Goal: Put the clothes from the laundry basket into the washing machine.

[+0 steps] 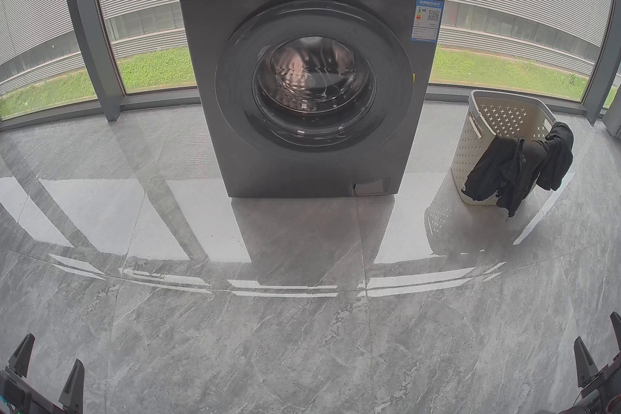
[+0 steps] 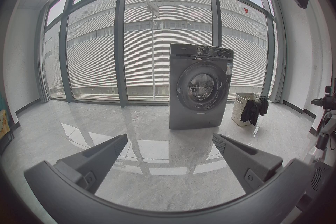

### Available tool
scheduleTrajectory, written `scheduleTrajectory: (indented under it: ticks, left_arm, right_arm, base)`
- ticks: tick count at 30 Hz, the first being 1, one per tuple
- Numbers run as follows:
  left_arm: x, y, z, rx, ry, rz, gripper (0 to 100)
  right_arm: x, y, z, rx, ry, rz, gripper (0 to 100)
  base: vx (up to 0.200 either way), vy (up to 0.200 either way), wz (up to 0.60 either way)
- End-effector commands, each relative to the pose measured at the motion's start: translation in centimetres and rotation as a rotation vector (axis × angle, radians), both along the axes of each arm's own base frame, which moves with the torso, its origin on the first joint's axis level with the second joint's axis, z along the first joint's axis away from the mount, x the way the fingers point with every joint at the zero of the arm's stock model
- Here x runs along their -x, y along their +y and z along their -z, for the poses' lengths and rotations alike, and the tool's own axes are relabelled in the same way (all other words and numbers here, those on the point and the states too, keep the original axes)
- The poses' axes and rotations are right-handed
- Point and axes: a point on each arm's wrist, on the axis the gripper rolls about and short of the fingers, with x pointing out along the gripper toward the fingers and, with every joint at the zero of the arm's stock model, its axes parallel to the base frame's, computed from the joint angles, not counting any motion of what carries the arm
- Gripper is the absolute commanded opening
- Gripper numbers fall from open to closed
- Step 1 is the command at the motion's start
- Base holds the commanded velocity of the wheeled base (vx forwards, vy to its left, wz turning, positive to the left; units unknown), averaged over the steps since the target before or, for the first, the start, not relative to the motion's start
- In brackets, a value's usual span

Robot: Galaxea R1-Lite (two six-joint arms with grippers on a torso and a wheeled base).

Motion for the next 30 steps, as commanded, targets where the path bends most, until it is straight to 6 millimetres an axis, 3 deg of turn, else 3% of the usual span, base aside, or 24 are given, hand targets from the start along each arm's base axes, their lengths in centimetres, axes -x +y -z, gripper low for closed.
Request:
scheduleTrajectory:
  ticks: [1,16,30]
  left_arm:
    - [0.0,0.0,0.52,0.0,-0.001,0.0,100]
    - [0.0,0.0,0.54,0.0,0.001,0.0,100]
    - [0.0,0.0,0.52,0.008,-0.001,0.005,100]
  right_arm:
    - [-0.07,0.0,0.5,0.001,0.009,-0.002,100]
    - [-0.07,0.0,0.5,-0.001,0.009,0.0,100]
    - [-0.05,0.0,0.51,0.001,0.007,0.0,100]
  base:
    - [0.0,0.0,0.0]
    - [0.0,0.0,0.0]
    - [0.2,0.0,0.0]
